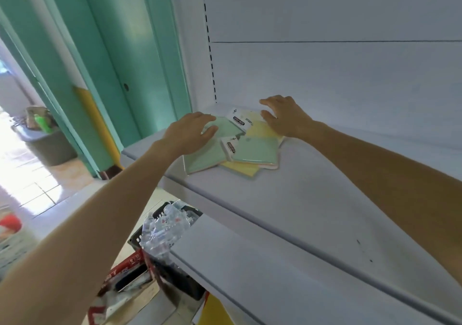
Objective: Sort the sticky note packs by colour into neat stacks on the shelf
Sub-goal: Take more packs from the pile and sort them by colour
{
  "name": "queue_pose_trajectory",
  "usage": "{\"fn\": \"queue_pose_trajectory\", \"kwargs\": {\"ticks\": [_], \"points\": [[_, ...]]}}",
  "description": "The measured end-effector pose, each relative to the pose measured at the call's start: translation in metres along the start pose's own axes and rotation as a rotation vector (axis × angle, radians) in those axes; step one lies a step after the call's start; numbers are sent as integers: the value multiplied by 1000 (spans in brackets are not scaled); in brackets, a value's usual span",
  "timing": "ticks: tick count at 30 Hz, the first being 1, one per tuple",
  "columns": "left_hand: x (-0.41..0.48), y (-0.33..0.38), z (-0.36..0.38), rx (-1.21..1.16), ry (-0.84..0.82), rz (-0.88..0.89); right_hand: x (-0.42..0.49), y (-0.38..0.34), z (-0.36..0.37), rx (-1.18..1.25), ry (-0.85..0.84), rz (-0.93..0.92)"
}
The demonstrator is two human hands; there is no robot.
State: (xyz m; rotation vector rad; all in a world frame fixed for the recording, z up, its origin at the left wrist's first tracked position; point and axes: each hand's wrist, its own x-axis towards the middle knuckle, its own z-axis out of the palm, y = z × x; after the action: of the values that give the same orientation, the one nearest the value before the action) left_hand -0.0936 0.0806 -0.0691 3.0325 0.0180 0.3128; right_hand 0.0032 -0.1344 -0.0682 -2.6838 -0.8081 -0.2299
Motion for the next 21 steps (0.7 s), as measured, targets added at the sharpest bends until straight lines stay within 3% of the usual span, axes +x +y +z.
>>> {"fn": "queue_pose_trajectory", "kwargs": {"ticks": [7, 11, 18, 21], "points": [[53, -21, 9, -137, -190, 117, 9, -3, 11, 19, 21, 58], [73, -32, 13, -238, -217, 166, 5, -18, 14, 27, 22, 114], [84, -40, 28, -408, -107, 236, -20, -44, 14, 87, 111, 235], [79, -43, 40, -507, -13, 220, -39, -53, 8, 204, 54, 333]]}}
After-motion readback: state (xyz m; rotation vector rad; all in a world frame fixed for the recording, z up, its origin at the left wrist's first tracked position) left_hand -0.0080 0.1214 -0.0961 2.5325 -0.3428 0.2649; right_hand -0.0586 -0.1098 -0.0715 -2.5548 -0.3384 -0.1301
